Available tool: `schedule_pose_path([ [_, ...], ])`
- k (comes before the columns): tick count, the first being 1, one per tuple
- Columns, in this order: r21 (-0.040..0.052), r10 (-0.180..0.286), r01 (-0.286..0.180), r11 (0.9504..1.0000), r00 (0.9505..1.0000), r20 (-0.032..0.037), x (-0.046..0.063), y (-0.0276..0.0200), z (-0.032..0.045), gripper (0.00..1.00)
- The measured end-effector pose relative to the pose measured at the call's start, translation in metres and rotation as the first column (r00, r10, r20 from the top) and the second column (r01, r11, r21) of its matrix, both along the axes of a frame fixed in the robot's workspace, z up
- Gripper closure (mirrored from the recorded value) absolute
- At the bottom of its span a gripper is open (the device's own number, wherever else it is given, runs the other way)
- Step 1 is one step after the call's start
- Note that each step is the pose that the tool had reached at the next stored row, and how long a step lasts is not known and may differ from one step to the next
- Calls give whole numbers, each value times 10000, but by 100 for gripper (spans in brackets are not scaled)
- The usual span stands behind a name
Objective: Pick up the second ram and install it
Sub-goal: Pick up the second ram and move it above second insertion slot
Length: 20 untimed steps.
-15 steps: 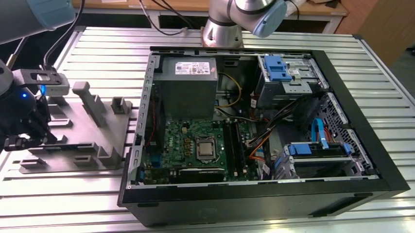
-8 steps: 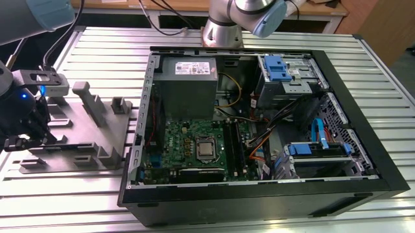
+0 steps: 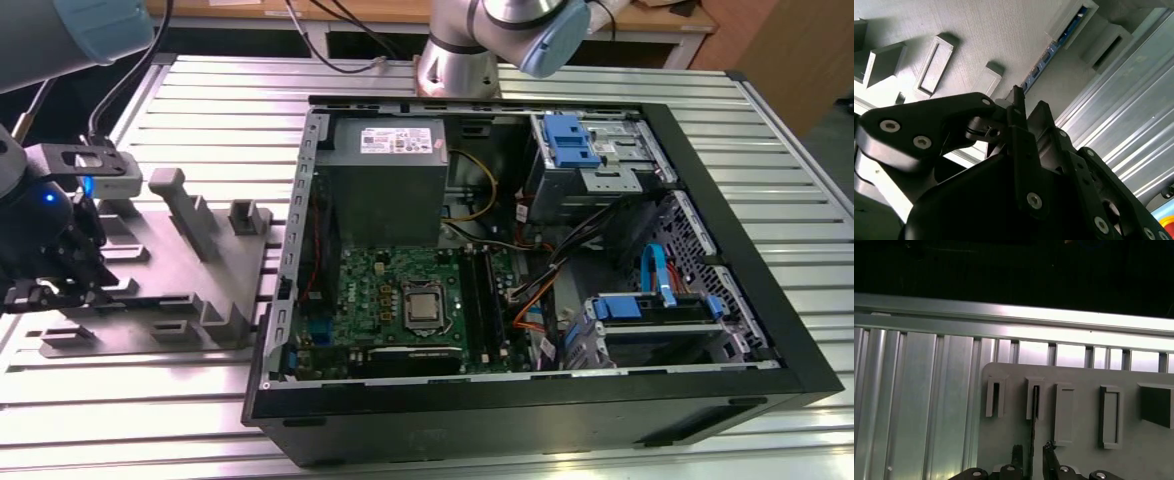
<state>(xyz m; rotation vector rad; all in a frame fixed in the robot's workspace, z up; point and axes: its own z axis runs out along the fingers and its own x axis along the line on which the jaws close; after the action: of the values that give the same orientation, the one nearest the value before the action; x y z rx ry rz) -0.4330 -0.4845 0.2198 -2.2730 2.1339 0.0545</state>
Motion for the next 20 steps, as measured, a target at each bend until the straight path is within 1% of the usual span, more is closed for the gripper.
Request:
schedule_pose_path([
  [2,1,3,-3,10000,10000,2,-1,0,-3,70],
  [5,0,2,-2,10000,10000,3,-17,5,-29,70],
  [13,0,3,-3,10000,10000,3,-49,30,-163,70],
  [17,-1,5,-5,10000,10000,4,-55,38,-214,70],
  [20,-2,3,-3,10000,10000,2,-56,39,-221,70],
])
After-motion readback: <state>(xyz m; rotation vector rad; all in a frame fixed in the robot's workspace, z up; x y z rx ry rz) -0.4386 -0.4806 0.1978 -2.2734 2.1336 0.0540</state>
